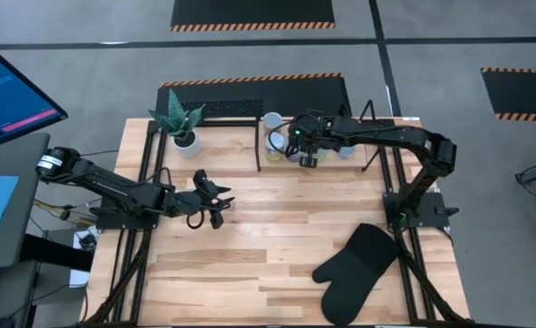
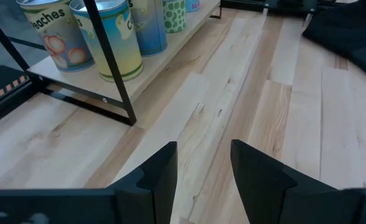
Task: Pick and place cans onto a shelf
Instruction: Adjust the canned peas on the shelf
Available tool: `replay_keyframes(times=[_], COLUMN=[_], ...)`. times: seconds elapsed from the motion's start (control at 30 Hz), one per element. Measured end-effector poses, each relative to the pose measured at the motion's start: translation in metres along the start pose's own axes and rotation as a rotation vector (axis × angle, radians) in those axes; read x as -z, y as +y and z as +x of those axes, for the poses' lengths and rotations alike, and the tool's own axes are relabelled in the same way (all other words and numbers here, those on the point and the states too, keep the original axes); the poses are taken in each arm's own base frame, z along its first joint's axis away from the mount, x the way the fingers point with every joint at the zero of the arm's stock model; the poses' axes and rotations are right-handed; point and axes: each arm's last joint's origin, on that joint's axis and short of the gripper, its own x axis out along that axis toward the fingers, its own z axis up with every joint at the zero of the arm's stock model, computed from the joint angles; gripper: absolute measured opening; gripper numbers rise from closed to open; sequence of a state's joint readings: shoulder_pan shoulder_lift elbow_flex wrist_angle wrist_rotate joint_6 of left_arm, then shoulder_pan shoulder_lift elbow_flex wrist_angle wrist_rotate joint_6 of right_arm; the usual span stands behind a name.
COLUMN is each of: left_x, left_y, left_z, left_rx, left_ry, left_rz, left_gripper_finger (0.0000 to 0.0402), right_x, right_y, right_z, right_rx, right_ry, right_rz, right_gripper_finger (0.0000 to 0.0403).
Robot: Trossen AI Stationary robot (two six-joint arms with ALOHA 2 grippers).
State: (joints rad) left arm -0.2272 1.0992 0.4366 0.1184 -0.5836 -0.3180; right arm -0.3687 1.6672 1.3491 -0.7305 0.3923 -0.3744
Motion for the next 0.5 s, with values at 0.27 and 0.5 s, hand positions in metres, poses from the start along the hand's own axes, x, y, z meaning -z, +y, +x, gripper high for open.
replay_keyframes(times=[0.27, 0.5], left_x=[0.0000, 0.0000], left_y=[0.0000, 0.0000], left_z=[0.0000, 0.0000], left_rx=[0.000, 0.000], left_ry=[0.000, 0.000], left_rz=[0.000, 0.000], left_gripper_finger=[0.0139, 0.0139], right_x=[0.0011, 0.0045], right_y=[0.0003, -0.0001], right_z=[0.0002, 0.0000], right_rx=[-0.002, 0.040], right_ry=[0.012, 0.060], right_rz=[-0.004, -0.017], right_gripper_finger=[0.0118, 0.0118])
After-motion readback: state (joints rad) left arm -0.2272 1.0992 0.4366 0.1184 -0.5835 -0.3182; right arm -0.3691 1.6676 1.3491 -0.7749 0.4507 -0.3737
